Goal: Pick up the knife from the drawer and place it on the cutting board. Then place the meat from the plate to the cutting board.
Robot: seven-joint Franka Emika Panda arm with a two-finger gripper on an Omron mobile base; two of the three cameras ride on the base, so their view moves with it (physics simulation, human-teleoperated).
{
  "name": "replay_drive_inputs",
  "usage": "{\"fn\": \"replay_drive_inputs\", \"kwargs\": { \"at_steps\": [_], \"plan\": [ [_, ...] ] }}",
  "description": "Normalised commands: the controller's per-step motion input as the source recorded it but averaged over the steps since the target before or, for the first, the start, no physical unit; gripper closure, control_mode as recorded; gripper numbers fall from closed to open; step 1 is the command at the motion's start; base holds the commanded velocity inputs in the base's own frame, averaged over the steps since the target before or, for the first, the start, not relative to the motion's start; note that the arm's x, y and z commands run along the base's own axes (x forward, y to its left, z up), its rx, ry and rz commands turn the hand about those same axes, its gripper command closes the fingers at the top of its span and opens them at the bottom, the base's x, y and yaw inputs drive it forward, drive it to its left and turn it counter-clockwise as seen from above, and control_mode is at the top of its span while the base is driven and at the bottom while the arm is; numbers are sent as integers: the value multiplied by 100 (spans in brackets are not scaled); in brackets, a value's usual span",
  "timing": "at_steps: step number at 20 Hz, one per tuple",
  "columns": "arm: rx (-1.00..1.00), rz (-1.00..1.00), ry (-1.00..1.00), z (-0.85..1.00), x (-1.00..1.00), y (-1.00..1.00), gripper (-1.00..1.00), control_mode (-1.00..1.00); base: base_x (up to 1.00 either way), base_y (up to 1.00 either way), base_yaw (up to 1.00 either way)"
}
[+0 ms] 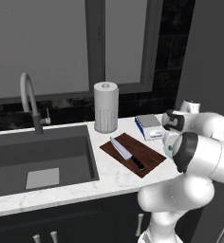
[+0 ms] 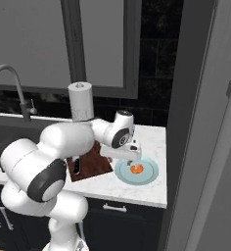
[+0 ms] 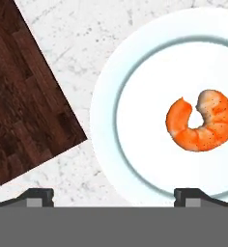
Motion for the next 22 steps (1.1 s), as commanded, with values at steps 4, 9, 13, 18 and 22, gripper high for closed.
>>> {"fn": "replay_drive_inputs", "kwargs": {
  "at_steps": [4,9,13,18,22],
  "plan": [
    [1,9,0,-13,15,-66,-100,-100,0,0,0],
    [0,2,0,-14,27,-72,-100,-100,0,0,0],
    [0,7,0,-12,37,-17,-100,-100,0,0,0],
    [-5,4,0,-19,0,0,-100,-100,0,0,0],
    [-5,3,-1,-27,-2,9,-100,-100,0,0,0]
  ]
}}
